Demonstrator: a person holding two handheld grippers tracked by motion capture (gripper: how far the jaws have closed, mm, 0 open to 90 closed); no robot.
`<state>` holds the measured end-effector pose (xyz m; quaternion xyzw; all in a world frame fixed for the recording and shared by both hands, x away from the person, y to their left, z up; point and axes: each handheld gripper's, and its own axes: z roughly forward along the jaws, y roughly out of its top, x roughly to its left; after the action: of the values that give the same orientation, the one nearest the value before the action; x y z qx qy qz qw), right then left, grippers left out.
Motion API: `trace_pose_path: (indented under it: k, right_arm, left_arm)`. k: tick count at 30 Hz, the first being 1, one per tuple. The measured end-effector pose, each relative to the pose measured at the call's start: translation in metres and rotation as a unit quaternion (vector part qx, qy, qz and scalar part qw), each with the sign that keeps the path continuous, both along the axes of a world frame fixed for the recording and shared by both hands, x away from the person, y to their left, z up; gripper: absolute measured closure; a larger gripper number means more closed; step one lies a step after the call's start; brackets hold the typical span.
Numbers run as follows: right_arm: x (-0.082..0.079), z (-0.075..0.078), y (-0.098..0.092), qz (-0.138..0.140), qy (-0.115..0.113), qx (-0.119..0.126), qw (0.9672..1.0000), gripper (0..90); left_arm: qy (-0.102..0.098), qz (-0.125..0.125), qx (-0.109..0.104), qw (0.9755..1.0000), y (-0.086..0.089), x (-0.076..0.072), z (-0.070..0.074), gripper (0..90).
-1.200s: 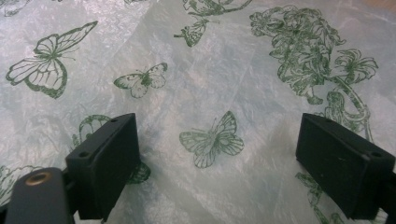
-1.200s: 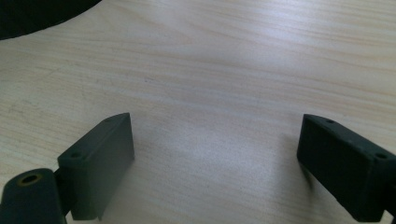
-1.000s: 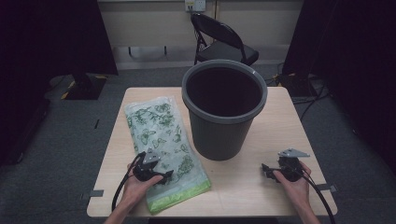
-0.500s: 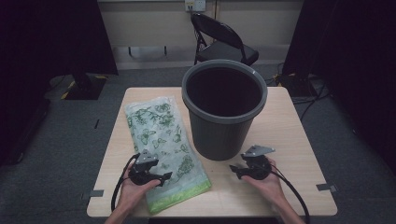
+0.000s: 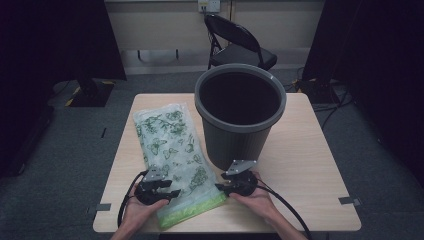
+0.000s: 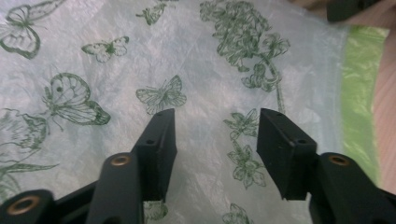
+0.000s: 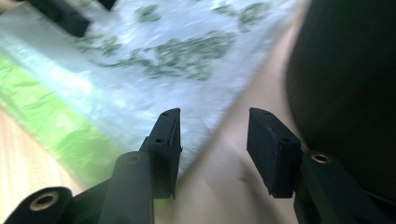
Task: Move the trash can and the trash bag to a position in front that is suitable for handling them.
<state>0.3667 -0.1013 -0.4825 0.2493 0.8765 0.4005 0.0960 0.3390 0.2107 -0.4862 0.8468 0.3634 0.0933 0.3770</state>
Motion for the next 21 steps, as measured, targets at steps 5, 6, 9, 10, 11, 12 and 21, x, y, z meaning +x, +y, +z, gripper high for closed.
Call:
trace_pose_path:
  k: [5,6,9,10,11,12,21]
  right_arm:
    - [-0.006,-0.009,0.015,0.028,0.017,-0.010,0.9994,62.7]
    - [-0.007,-0.010,0.018,0.032,0.019,-0.012,0.9992,65.0]
    - [-0.008,-0.010,0.023,0.040,0.021,-0.007,0.9989,67.3]
    - [-0.008,-0.010,0.024,0.041,0.022,-0.008,0.9989,67.5]
    - [-0.008,-0.010,0.026,0.043,0.020,-0.010,0.9988,67.8]
    - [-0.008,-0.010,0.028,0.043,0.022,-0.010,0.9988,68.0]
    - [-0.009,-0.011,0.047,0.051,0.022,0.011,0.9984,68.5]
  left_arm:
    - [0.000,0.017,0.004,0.9999,0.006,0.006,-0.003,55.1]
    - [-0.005,0.024,0.005,0.9997,0.008,0.009,-0.004,55.5]
    - [-0.009,0.035,0.011,0.9993,0.010,0.016,-0.004,55.6]
    - [-0.010,0.039,0.011,0.9991,0.010,0.018,-0.004,55.6]
    - [-0.009,0.039,0.006,0.9992,0.012,0.021,-0.004,55.6]
    - [-0.010,0.038,0.013,0.9991,0.013,0.024,-0.004,55.7]
    - [-0.015,0.060,-0.028,0.9977,0.023,0.029,0.012,54.3]
